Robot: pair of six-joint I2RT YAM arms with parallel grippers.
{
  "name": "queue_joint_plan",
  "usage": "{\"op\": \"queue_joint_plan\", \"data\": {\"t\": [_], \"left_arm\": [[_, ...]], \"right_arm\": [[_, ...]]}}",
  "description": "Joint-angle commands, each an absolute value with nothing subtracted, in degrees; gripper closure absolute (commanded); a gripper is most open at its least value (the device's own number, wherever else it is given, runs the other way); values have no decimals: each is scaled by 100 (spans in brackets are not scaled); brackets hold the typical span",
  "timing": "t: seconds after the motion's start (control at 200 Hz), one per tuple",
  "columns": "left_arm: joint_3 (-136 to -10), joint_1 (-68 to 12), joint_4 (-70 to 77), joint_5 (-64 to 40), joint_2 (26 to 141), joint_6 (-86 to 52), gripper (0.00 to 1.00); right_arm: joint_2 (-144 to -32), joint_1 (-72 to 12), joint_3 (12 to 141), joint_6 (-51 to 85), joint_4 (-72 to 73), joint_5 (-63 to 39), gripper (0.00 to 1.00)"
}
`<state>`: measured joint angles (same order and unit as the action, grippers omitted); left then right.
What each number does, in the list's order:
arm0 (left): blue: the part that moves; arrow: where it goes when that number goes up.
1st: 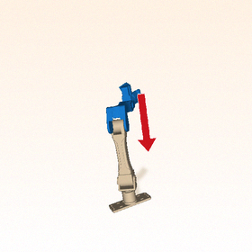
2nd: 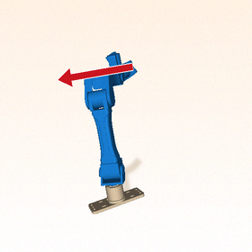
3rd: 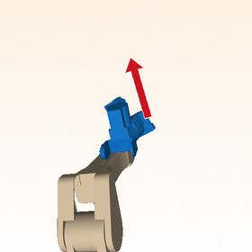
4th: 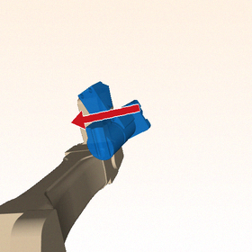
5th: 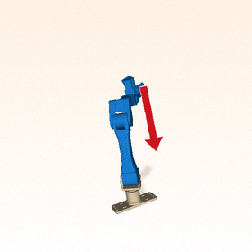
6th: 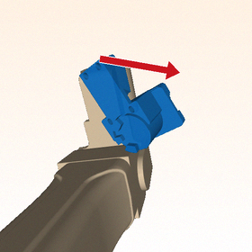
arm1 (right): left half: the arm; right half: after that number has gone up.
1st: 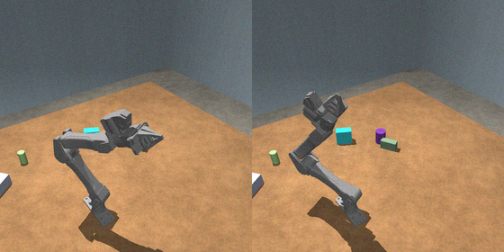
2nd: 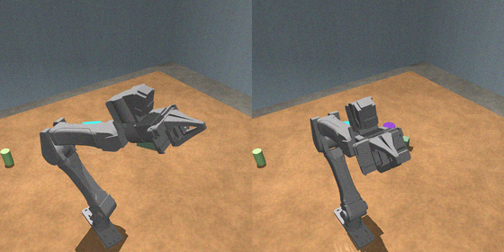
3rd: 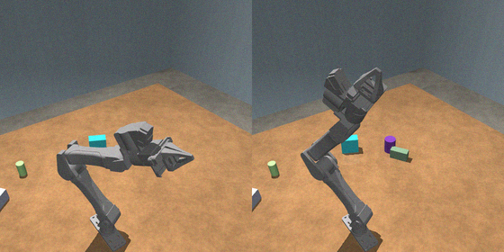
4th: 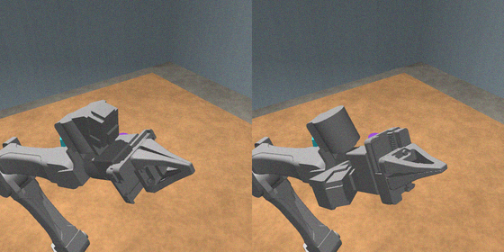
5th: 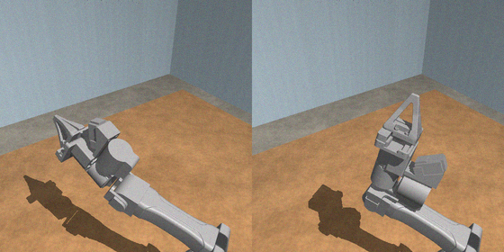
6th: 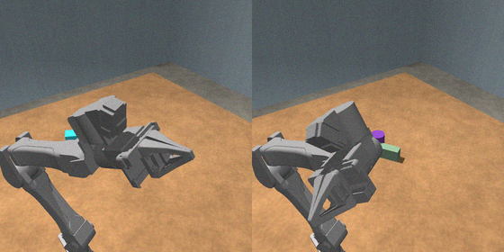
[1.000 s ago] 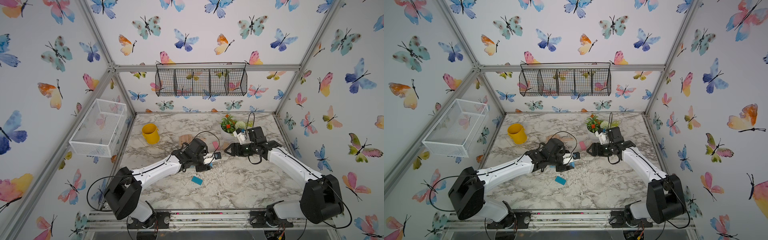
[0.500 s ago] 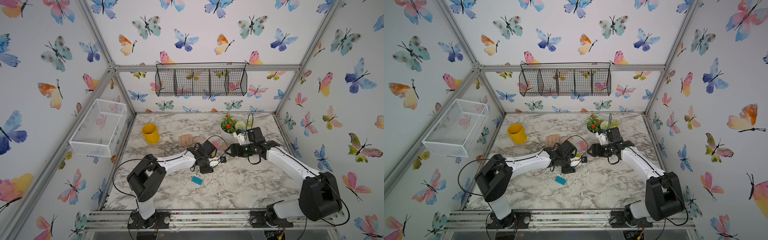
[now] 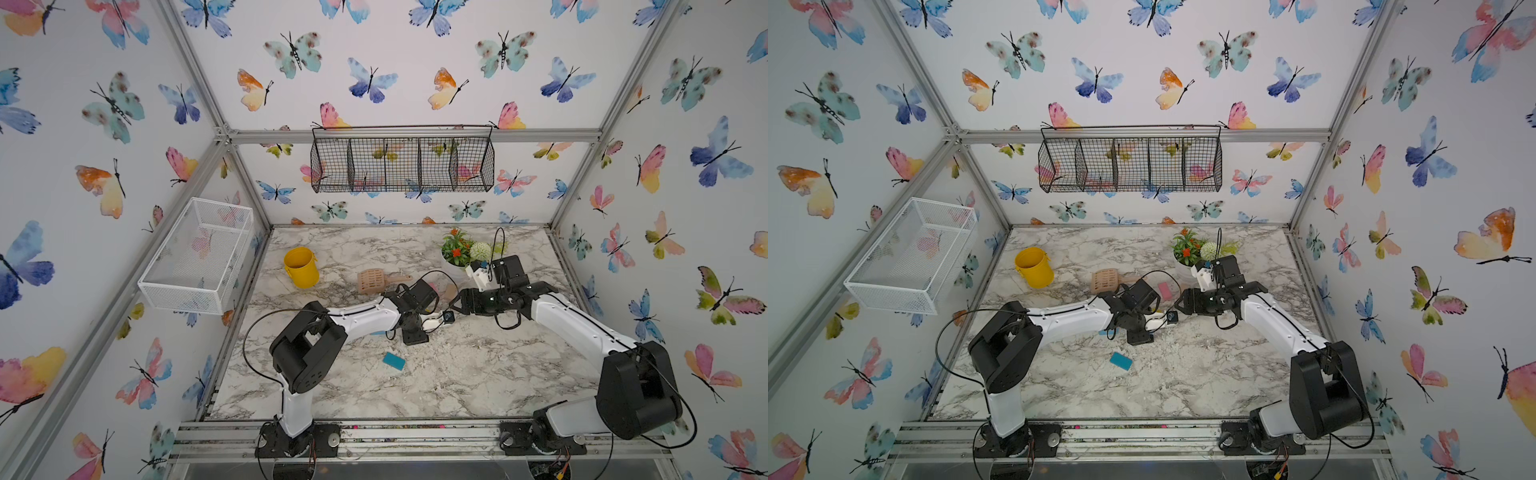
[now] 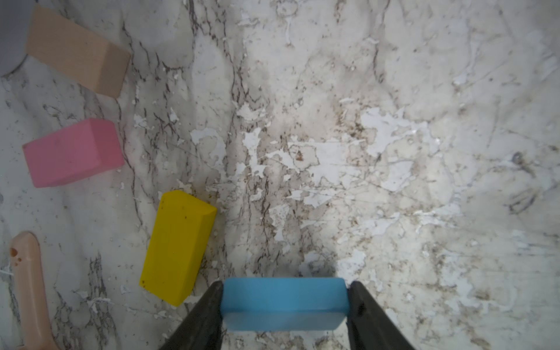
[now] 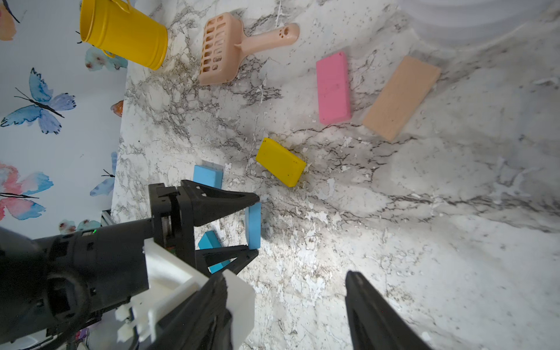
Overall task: Assemble the letter c with building blocks
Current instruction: Place the building block at the center of the board.
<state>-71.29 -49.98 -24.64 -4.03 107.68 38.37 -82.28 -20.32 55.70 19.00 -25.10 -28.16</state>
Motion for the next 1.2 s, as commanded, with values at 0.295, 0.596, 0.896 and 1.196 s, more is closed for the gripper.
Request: {"op": "queue_joint_plan", "data": {"t": [0.295, 0.596, 0.896, 1.196], "left_arm": [[-7286, -5019, -2637, -447, 11023, 3709, 48], [-7338, -5011, -2738, -433, 11140, 3694, 45], [-7285, -4799, -2105, -722, 10623, 3076, 20], [-6551, -3797, -505, -3036, 9263, 1529, 2]], "right_arm": [[-8174, -2057, 5544, 2092, -2921, -1502, 32], [-8201, -2022, 5555, 2052, -2971, -1526, 32], [-8157, -1995, 5452, 2004, -3000, -1516, 31], [-8303, -2004, 5404, 1475, -2838, -2017, 39]]}}
